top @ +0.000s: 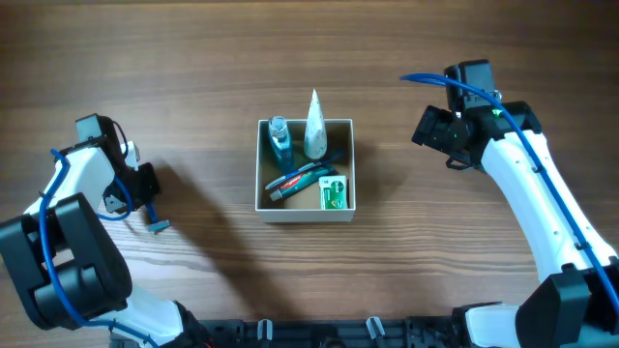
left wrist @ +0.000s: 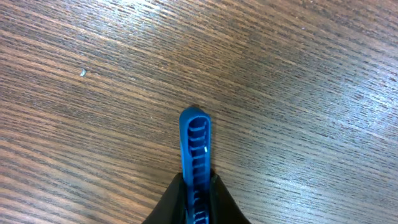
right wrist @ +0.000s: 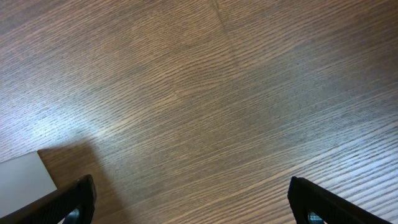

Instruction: Pack container

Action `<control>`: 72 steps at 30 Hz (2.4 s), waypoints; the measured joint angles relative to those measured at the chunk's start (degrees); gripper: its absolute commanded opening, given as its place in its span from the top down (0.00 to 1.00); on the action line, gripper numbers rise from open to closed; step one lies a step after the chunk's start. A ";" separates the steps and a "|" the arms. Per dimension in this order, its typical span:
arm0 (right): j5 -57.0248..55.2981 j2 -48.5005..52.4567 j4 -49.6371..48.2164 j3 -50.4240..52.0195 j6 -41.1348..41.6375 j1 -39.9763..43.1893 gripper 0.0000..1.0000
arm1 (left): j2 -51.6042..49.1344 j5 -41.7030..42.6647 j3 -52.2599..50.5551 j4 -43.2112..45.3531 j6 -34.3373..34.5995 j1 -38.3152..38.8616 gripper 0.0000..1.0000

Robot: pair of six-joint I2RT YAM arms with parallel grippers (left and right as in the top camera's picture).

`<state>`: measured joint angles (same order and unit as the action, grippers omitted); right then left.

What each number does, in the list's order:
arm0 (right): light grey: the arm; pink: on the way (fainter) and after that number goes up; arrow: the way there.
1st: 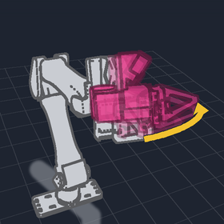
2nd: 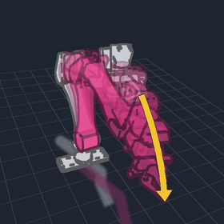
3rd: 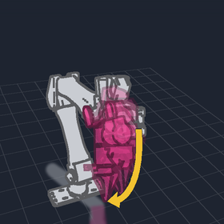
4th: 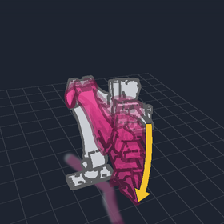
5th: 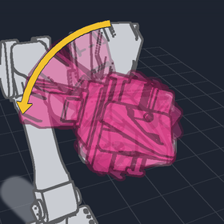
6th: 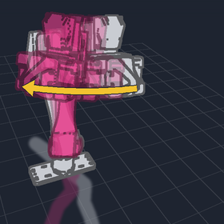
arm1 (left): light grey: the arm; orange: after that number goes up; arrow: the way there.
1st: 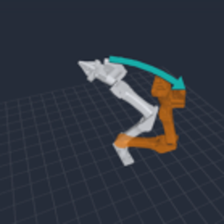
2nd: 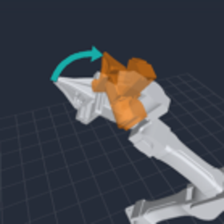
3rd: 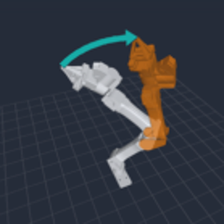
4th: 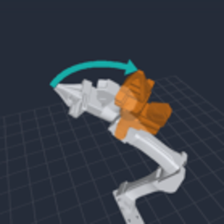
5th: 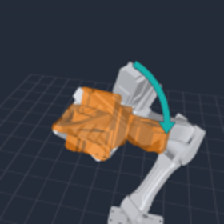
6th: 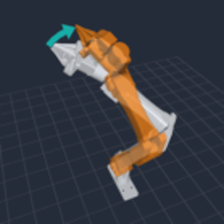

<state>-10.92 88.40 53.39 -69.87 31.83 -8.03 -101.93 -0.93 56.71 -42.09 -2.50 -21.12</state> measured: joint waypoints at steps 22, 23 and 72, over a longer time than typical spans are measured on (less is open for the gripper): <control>0.83 0.00 -1.31 0.02 1.11 0.00 0.00 | 24.79 11.47 7.41 0.94 -22.16 54.58 0.95; 0.85 0.00 -1.31 0.02 1.11 0.00 0.00 | 22.23 11.45 7.41 1.42 -22.38 54.82 0.81; 2.08 -41.94 -8.66 18.97 -9.35 -5.16 0.00 | 57.59 7.08 -7.69 -2.78 2.01 13.44 0.00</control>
<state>-8.84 46.46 44.73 -50.89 22.48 -13.19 -44.34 6.15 49.01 -44.86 -0.49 -7.68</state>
